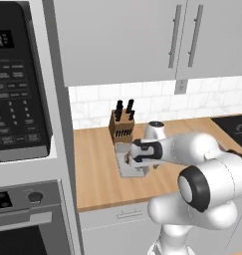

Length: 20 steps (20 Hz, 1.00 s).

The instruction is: Take the meat container that has the steak and place it on the second highest rack of the freezer. Then take the vegetable container that has the broccoli and potato and place it on the highest rack of the freezer.

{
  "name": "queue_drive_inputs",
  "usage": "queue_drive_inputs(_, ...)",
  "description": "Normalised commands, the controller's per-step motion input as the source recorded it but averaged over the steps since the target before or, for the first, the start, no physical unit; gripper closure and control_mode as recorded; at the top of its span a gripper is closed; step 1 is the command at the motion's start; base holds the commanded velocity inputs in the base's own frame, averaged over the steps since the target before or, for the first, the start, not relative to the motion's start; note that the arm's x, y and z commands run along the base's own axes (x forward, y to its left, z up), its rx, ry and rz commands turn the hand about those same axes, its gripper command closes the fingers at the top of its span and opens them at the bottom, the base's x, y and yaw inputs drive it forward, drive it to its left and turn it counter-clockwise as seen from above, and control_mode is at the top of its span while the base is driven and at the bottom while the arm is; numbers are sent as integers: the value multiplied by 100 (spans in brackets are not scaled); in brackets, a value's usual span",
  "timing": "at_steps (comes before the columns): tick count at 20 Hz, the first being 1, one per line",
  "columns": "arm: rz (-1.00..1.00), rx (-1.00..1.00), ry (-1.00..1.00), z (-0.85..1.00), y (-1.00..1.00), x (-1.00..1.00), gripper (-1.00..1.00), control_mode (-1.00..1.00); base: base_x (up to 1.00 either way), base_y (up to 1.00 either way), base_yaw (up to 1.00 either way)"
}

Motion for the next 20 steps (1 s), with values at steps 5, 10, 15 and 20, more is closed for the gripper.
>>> queue_drive_inputs(5, 0, 0, 0, 0, -36, -29, -100, -100, 0, 0, 0)
queue_drive_inputs(10, 0, 0, 0, -2, -3, -14, -100, -100, 0, 0, 0)
queue_drive_inputs(15, 0, 0, 0, -33, 0, 0, -100, -100, 0, 0, 0)
queue_drive_inputs(20, 0, 0, 0, -19, 1, 0, -100, -100, 0, 0, 0)
